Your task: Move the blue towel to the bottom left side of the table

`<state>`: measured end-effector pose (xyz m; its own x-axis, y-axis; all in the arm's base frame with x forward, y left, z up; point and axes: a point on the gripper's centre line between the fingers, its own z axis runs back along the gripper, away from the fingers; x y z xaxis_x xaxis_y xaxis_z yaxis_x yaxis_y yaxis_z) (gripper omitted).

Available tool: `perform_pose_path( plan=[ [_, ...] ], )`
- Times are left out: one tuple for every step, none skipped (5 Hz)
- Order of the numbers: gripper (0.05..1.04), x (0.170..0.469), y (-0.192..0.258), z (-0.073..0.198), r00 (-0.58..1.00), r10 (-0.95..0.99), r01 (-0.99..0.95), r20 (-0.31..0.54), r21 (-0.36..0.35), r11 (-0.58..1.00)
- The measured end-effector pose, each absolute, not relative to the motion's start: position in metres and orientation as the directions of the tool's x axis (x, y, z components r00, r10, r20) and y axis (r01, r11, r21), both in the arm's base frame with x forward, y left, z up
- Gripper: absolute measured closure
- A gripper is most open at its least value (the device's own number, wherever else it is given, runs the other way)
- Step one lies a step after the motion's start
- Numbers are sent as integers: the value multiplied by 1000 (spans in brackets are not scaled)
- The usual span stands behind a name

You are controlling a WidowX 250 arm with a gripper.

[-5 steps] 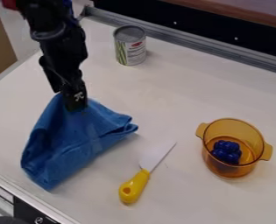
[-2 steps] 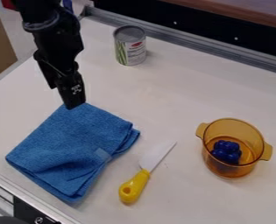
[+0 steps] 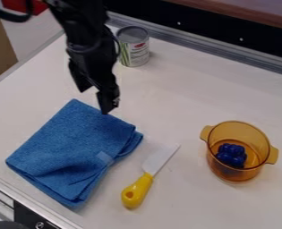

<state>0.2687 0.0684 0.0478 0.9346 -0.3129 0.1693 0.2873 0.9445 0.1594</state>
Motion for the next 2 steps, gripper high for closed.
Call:
perform_pose_path(
  plan=[
    [85, 299, 60, 35, 960, -239, 213, 143, 178, 961],
    [86, 328, 48, 30, 965, -209, 182, 160, 170, 969]
  ],
)
